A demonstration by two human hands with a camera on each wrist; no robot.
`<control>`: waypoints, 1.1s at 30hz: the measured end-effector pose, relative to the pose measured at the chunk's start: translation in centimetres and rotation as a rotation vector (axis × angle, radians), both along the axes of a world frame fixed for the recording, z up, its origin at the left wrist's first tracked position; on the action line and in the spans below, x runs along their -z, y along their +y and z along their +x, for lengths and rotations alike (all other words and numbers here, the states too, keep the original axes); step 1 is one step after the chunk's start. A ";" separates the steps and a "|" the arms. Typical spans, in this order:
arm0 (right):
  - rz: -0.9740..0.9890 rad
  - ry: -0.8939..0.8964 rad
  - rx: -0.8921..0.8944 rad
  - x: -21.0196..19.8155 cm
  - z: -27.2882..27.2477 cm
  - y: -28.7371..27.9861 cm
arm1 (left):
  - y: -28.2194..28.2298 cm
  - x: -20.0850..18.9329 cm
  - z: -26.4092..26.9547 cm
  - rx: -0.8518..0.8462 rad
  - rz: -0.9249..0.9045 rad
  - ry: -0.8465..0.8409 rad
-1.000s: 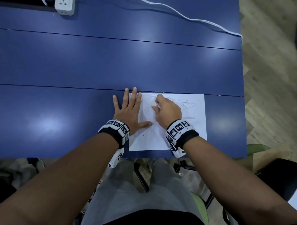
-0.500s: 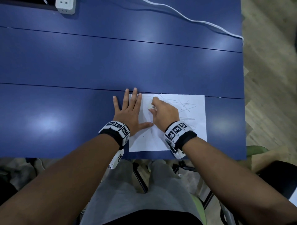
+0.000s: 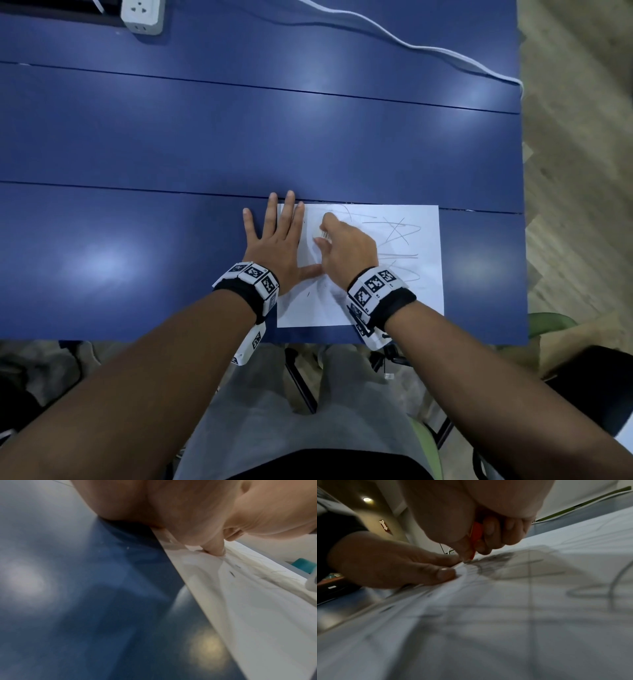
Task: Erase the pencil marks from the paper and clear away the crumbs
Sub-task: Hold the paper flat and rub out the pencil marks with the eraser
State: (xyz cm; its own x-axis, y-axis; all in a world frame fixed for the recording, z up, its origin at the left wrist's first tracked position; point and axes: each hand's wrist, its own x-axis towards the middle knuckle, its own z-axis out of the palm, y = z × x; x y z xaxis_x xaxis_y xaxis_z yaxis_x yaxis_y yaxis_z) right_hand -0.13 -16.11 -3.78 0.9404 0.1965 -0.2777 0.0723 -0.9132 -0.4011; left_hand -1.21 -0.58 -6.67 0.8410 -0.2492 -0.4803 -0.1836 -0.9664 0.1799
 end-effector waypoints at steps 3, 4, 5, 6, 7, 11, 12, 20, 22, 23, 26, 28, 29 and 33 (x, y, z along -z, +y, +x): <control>-0.013 -0.009 -0.009 0.0 0.9 -0.5 | -0.1 0.1 0.0 0.002 0.013 -0.003; -0.010 -0.012 0.029 0.1 1.3 -0.6 | -0.1 0.2 0.1 0.002 0.014 -0.002; -0.005 -0.011 0.064 0.2 1.4 -0.6 | -0.1 0.3 0.1 0.000 0.012 -0.003; 0.002 -0.011 0.079 0.3 1.2 -0.3 | -0.1 0.2 0.1 -0.002 0.008 -0.005; 0.010 -0.011 0.067 0.3 0.8 0.0 | 0.0 0.1 0.1 -0.002 0.005 -0.004; -0.009 -0.017 -0.032 0.1 1.0 -0.2 | -0.1 0.1 0.1 -0.001 0.014 0.003; -0.018 -0.025 -0.014 0.2 1.5 -0.4 | -0.1 0.2 0.1 -0.001 0.015 0.002; -0.025 -0.025 -0.027 0.1 1.4 0.0 | -0.2 0.1 0.1 -0.006 0.011 0.013; -0.032 -0.017 0.034 0.1 2.2 -0.2 | -0.2 0.1 0.1 -0.005 0.012 0.015; -0.032 -0.010 0.060 0.1 2.1 -0.2 | -0.3 0.2 0.1 -0.005 0.015 0.012; -0.016 0.003 0.025 0.1 1.5 0.2 | -0.1 0.2 0.0 -0.006 0.031 0.006; -0.039 0.000 -0.032 -0.1 1.7 -0.1 | -0.1 0.2 0.1 -0.005 0.028 0.012; -0.052 -0.002 -0.031 -0.2 2.1 -0.3 | -0.1 0.2 0.1 -0.005 0.022 0.016; -0.028 0.009 0.056 -0.1 2.1 0.0 | -0.2 0.0 0.1 -0.004 0.026 0.020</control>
State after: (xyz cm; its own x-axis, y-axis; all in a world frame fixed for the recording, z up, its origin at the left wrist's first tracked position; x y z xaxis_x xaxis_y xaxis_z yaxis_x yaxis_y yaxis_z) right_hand 1.98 -16.15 -3.67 0.9472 0.1360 -0.2905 0.0178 -0.9266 -0.3756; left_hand -1.09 -0.77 -6.69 0.8322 -0.2333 -0.5030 -0.1769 -0.9715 0.1578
